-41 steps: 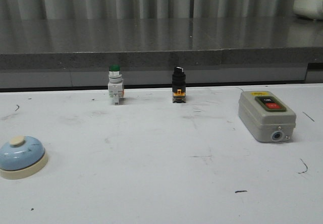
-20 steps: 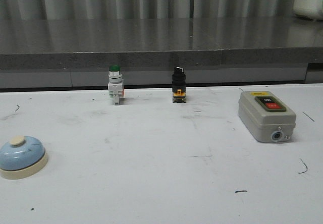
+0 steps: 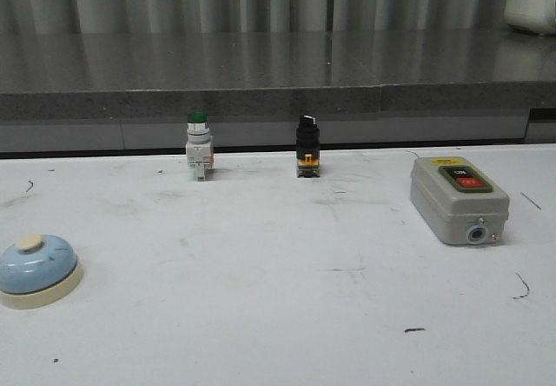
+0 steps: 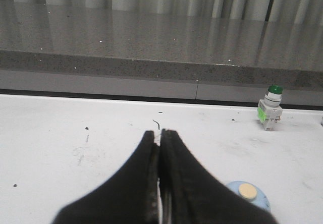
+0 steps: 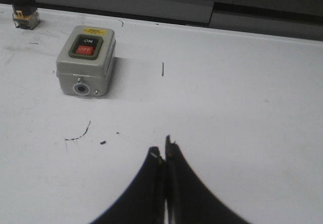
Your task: Place and press bell with both arms
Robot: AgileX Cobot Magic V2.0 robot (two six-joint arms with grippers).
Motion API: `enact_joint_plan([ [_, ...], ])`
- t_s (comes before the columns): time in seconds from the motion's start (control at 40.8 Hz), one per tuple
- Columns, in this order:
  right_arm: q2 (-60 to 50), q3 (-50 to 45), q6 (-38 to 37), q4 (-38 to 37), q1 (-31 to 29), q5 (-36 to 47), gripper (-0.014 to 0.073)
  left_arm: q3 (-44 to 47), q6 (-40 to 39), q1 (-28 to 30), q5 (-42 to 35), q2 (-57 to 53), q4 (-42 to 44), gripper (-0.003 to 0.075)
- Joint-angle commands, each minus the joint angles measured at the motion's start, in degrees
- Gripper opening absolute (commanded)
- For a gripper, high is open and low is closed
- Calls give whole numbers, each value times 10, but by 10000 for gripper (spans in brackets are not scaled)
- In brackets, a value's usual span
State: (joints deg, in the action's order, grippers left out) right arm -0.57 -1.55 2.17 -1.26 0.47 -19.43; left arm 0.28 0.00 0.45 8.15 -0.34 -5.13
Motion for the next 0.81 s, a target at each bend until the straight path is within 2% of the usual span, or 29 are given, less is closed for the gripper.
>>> enact_joint_plan([
  [0.0,-10,3,5,-10,-3,42,-62,13,-5,2,-47,-8,-2,-20],
  [0.294,-10,3,5,-10,-3,90,-62,13,-5,2,-56,-8,-2,-20],
  [0.416,-10,3,5,-10,-3,128,-62,13,-5,2,-88,-8,-2,-20],
  [0.612,-10,13,-3,-2,-3,157,-62,-3,-5,2,-181,-8,-4,-20],
  [0.783,-5,99,-3,41,-3,124,-62,-102,-6,2,-129,9,-4,-20],
])
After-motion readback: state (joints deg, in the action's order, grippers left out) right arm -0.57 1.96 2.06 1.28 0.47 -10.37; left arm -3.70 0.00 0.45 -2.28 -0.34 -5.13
